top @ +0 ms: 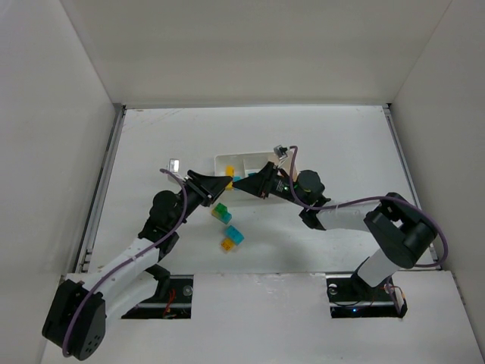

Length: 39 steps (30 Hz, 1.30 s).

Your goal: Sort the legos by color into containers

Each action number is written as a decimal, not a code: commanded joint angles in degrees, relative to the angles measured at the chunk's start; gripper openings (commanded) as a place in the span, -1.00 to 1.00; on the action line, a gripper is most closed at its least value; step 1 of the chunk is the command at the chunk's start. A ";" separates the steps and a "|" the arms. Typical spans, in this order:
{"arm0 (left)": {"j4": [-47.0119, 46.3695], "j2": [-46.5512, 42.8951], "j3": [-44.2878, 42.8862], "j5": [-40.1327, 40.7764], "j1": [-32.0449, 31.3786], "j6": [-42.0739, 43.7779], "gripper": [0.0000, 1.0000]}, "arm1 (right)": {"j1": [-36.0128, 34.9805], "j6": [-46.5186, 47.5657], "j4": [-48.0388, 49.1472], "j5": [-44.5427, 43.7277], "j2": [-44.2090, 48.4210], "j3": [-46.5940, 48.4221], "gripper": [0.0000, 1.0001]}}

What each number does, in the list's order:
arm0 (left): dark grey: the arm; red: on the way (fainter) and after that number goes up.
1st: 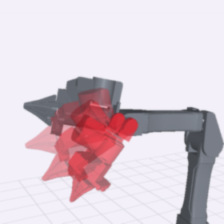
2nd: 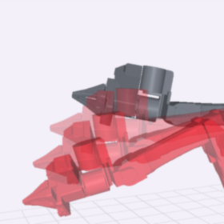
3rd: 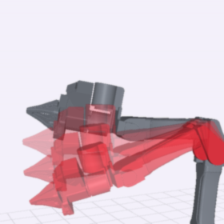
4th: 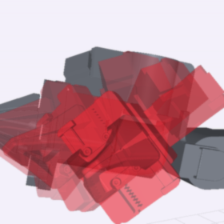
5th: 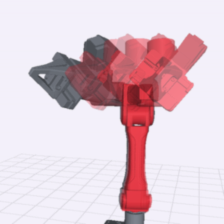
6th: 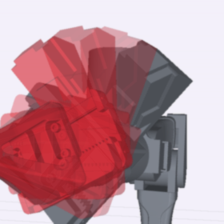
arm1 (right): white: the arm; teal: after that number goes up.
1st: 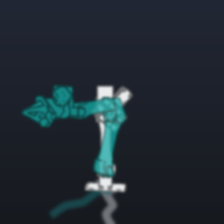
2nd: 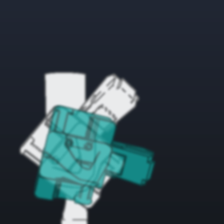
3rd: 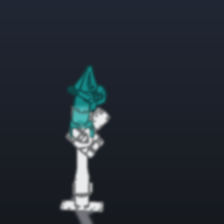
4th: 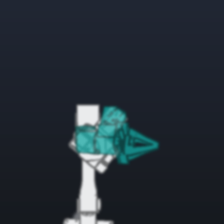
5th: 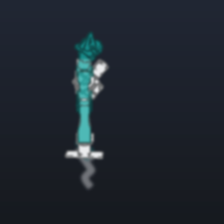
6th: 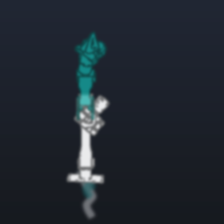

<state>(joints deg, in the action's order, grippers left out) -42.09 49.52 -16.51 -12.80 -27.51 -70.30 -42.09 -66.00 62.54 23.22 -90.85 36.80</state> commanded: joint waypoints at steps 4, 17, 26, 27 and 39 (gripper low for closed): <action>-0.11 -3.20 0.08 1.55 5.83 2.45 -0.59 | 2.84 1.92 2.41 1.47 2.17 -1.29 -0.19; 1.65 -1.27 -3.08 0.84 6.55 6.49 -0.60 | 6.80 27.11 -39.91 -14.74 5.86 11.70 -0.11; 5.26 1.46 -6.95 4.44 2.07 12.03 -0.60 | 0.56 40.77 -54.28 -33.42 -1.43 22.62 0.12; 5.61 1.72 -7.30 4.88 1.54 12.64 -0.60 | 0.47 40.77 -54.19 -33.59 -1.61 22.79 0.19; 8.69 4.71 -10.82 10.24 -3.73 17.83 -0.60 | 0.82 40.07 -51.47 -35.00 5.85 18.14 0.23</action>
<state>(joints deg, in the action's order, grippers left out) -32.23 53.93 -24.49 -4.78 -30.15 -55.33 -41.63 -26.65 8.34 -10.72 -89.12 55.88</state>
